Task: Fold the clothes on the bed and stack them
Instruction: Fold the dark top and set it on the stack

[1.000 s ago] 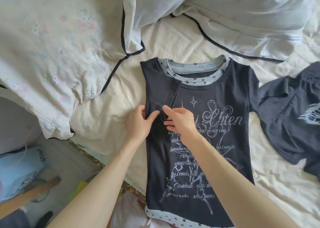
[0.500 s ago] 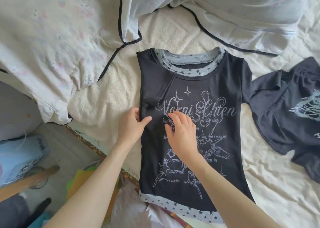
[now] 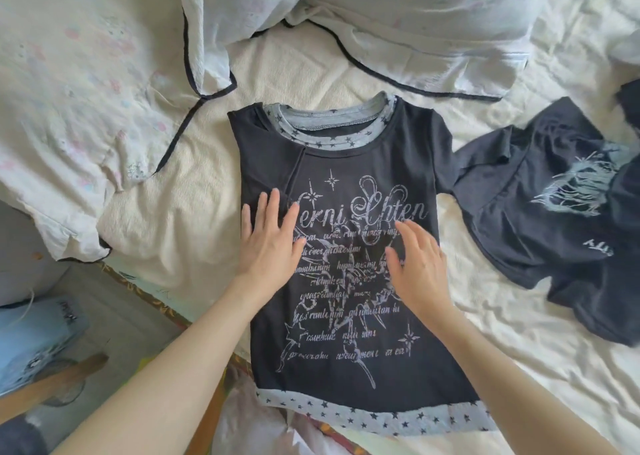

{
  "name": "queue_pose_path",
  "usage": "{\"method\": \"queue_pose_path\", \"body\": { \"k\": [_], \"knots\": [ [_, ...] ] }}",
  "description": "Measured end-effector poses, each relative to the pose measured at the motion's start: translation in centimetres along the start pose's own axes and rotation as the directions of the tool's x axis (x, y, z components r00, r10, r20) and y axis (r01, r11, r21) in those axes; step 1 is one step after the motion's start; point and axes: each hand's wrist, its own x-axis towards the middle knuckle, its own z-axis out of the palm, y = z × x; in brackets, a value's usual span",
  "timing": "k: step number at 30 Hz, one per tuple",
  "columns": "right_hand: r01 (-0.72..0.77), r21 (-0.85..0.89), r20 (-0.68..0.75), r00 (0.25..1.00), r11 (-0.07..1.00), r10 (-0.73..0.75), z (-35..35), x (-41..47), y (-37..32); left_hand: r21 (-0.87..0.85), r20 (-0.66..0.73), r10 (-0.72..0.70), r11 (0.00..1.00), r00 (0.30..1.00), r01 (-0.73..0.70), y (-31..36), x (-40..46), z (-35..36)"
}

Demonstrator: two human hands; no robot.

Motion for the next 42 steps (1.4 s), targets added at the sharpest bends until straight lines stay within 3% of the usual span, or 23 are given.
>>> {"method": "queue_pose_path", "body": {
  "k": [4,7,9,12,14,16,19,22,24,26,30,32,34,36,37,38,39,40,41,42],
  "knots": [
    [-0.222,0.224,-0.104,0.963,0.949,0.250,-2.6,3.8,3.3,0.092,-0.036,-0.049,0.994,0.998,0.052,2.0,1.6,0.4],
    [-0.444,0.446,0.043,0.878,0.777,0.477,-3.7,6.9,4.6,0.141,-0.065,0.077,0.988,0.995,-0.067,3.6,2.4,1.0],
    [-0.554,0.619,0.222,0.803,0.556,0.553,-4.1,8.7,4.6,0.168,-0.020,0.135,0.977,0.991,-0.130,4.9,3.2,1.7],
    [-0.634,0.762,0.465,0.678,0.133,0.569,-4.5,10.8,4.6,0.180,0.064,0.127,0.974,0.990,-0.137,6.2,4.3,2.6],
    [-0.617,0.772,0.604,0.637,-0.152,0.480,-5.0,11.7,4.8,0.174,0.105,0.093,0.978,0.990,-0.111,6.3,4.8,3.1],
    [-0.568,0.742,0.671,0.636,-0.357,0.383,-5.5,12.3,5.2,0.177,0.153,0.069,0.980,0.986,-0.096,6.2,5.2,3.2],
    [-0.583,0.723,0.691,0.621,-0.370,0.370,-6.2,12.4,5.7,0.174,0.205,0.035,0.982,0.978,-0.071,6.4,5.5,3.1],
    [-0.439,0.837,0.548,0.675,-0.328,0.495,-7.2,12.7,6.1,0.182,0.214,0.016,0.982,0.977,-0.056,6.8,5.7,2.9],
    [-0.323,0.928,0.365,0.697,-0.184,0.617,-7.8,13.0,6.7,0.195,0.210,0.005,0.980,0.978,-0.047,7.0,5.7,2.8],
    [-0.314,0.946,0.284,0.698,-0.076,0.657,-7.9,12.7,7.1,0.207,0.204,-0.005,0.978,0.979,-0.038,7.2,5.6,2.8],
    [-0.417,0.820,0.571,0.651,-0.392,0.501,-7.2,11.9,7.8,0.208,0.206,-0.020,0.978,0.978,-0.024,7.4,5.7,2.8],
    [-0.380,0.819,0.563,0.673,-0.429,0.479,-7.4,12.3,7.7,0.190,0.218,-0.019,0.982,0.976,-0.023,7.4,5.8,2.7],
    [-0.273,0.924,0.381,0.702,-0.267,0.602,-7.5,12.7,6.8,0.149,0.223,-0.015,0.989,0.975,-0.019,7.5,5.8,2.4],
    [-0.191,0.947,-0.020,0.766,0.257,0.643,-7.3,12.3,4.8,0.069,0.198,0.004,0.997,0.980,-0.018,7.5,5.6,2.0],
    [-0.122,0.822,-0.223,0.830,0.556,0.512,-6.9,11.7,3.8,-0.002,0.158,0.014,1.000,0.987,-0.014,7.4,5.6,1.6],
    [-0.004,0.632,-0.337,0.899,0.775,0.280,-6.2,10.9,3.0,-0.101,0.100,0.008,0.995,0.995,0.002,7.4,5.7,1.1],
    [0.132,0.431,-0.315,0.949,0.893,0.012,-5.3,9.9,2.3,-0.221,0.038,-0.030,0.974,0.999,0.038,7.2,5.8,0.5],
    [0.261,0.245,-0.174,0.959,0.934,-0.223,-4.2,9.0,1.9,-0.348,-0.012,-0.097,0.934,0.995,0.087,7.1,6.1,-0.1],
    [0.345,0.121,0.002,0.937,0.931,-0.348,-3.0,8.1,1.8,-0.464,-0.047,-0.176,0.876,0.983,0.134,6.9,6.5,-0.9],
    [0.369,0.076,0.114,0.920,0.926,-0.376,-2.2,7.3,1.9,-0.560,-0.062,-0.252,0.810,0.966,0.176,6.9,7.0,-1.7]
  ]
}}
